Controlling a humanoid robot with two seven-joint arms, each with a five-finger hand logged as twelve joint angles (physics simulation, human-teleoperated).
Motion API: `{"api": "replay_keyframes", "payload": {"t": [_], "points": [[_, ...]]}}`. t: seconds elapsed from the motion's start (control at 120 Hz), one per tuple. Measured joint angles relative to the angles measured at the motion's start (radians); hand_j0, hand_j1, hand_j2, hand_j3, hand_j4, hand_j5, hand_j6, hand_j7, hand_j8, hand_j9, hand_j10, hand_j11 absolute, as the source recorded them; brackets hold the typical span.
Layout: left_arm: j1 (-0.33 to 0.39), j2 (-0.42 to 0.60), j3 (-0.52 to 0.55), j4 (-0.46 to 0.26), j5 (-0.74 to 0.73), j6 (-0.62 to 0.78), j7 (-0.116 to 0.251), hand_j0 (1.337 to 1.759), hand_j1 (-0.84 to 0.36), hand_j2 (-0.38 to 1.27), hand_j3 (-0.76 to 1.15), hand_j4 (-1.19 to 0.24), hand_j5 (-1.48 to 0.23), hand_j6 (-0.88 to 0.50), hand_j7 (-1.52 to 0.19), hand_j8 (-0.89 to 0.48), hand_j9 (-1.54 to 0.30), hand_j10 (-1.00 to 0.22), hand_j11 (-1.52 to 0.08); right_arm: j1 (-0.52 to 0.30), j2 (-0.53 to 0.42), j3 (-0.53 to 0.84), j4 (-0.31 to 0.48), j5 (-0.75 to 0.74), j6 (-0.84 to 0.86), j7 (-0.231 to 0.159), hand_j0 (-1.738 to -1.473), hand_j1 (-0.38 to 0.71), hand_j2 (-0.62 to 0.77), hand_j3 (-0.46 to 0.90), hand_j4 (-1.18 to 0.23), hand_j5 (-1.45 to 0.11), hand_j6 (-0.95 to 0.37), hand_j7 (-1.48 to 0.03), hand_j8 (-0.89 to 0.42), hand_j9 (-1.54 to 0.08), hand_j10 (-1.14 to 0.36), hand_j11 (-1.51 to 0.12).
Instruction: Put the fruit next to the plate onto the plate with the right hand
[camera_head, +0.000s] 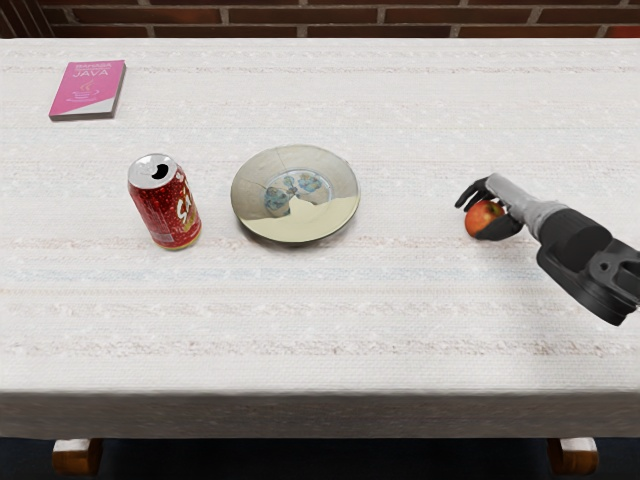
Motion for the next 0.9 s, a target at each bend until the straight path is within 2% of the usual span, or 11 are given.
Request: {"api": "replay_keyframes", "payload": {"t": [0.067, 0.15, 0.242, 0.292, 0.408, 0.533, 0.7, 0.9], "points": [[0.0, 0.0, 0.0, 0.0, 0.0, 0.0, 0.0, 1.658, 0.05, 0.05, 0.0, -0.25, -0.32, -0.25, -0.32, -0.25, -0.32, -0.25, -0.32, -0.001, 0.002, 0.0, -0.003, -0.002, 0.002, -0.001, -1.645, 0.34, 0.14, 0.0, -0.62, -0.65, -0.54, -0.73, -0.34, -0.69, -0.41, -0.72], [0.0, 0.0, 0.0, 0.0, 0.0, 0.0, 0.0, 1.658, 0.05, 0.05, 0.0, -0.25, -0.32, -0.25, -0.32, -0.25, -0.32, -0.25, -0.32, -0.001, 0.003, -0.001, -0.006, -0.001, 0.002, -0.003, -1.642, 0.32, 0.07, 0.0, -0.66, -0.7, -0.52, -0.77, -0.32, -0.74, -0.4, -0.77], [0.0, 0.0, 0.0, 0.0, 0.0, 0.0, 0.0, 1.658, 0.05, 0.05, 0.0, -0.25, -0.32, -0.25, -0.32, -0.25, -0.32, -0.25, -0.32, -0.001, 0.004, -0.002, -0.006, -0.002, 0.008, -0.006, -1.638, 0.37, 0.12, 0.0, -0.7, -0.77, -0.49, -0.84, -0.28, -0.81, -0.35, -0.86], [0.0, 0.0, 0.0, 0.0, 0.0, 0.0, 0.0, 1.658, 0.05, 0.05, 0.0, -0.25, -0.32, -0.25, -0.32, -0.25, -0.32, -0.25, -0.32, 0.0, 0.003, -0.003, -0.007, 0.001, 0.01, -0.006, -1.638, 0.35, 0.18, 0.0, -0.72, -0.8, -0.51, -0.87, -0.3, -0.84, -0.35, -0.89], [0.0, 0.0, 0.0, 0.0, 0.0, 0.0, 0.0, 1.658, 0.05, 0.05, 0.0, -0.25, -0.32, -0.25, -0.32, -0.25, -0.32, -0.25, -0.32, 0.004, -0.002, -0.002, -0.005, 0.026, 0.014, -0.007, -1.643, 0.31, 0.22, 0.0, -0.74, -0.85, -0.59, -0.91, -0.36, -0.89, -0.41, -0.93], [0.0, 0.0, 0.0, 0.0, 0.0, 0.0, 0.0, 1.658, 0.05, 0.05, 0.0, -0.25, -0.32, -0.25, -0.32, -0.25, -0.32, -0.25, -0.32, 0.019, -0.019, 0.002, 0.007, 0.086, 0.039, -0.005, -1.646, 0.27, 0.18, 0.0, -0.74, -0.92, -0.59, -0.93, -0.38, -0.93, -0.45, -0.96], [0.0, 0.0, 0.0, 0.0, 0.0, 0.0, 0.0, 1.658, 0.05, 0.05, 0.0, -0.25, -0.32, -0.25, -0.32, -0.25, -0.32, -0.25, -0.32, 0.09, -0.059, 0.01, 0.059, 0.232, 0.117, -0.003, -1.649, 0.23, 0.14, 0.0, -0.72, -0.96, -0.61, -0.94, -0.39, -0.96, -0.45, -0.99], [0.0, 0.0, 0.0, 0.0, 0.0, 0.0, 0.0, 1.658, 0.05, 0.05, 0.0, -0.25, -0.32, -0.25, -0.32, -0.25, -0.32, -0.25, -0.32, 0.176, -0.097, 0.109, 0.098, 0.372, 0.321, -0.014, -1.65, 0.23, 0.15, 0.0, -0.71, -0.98, -0.61, -0.94, -0.39, -0.97, -0.46, -0.98]]}}
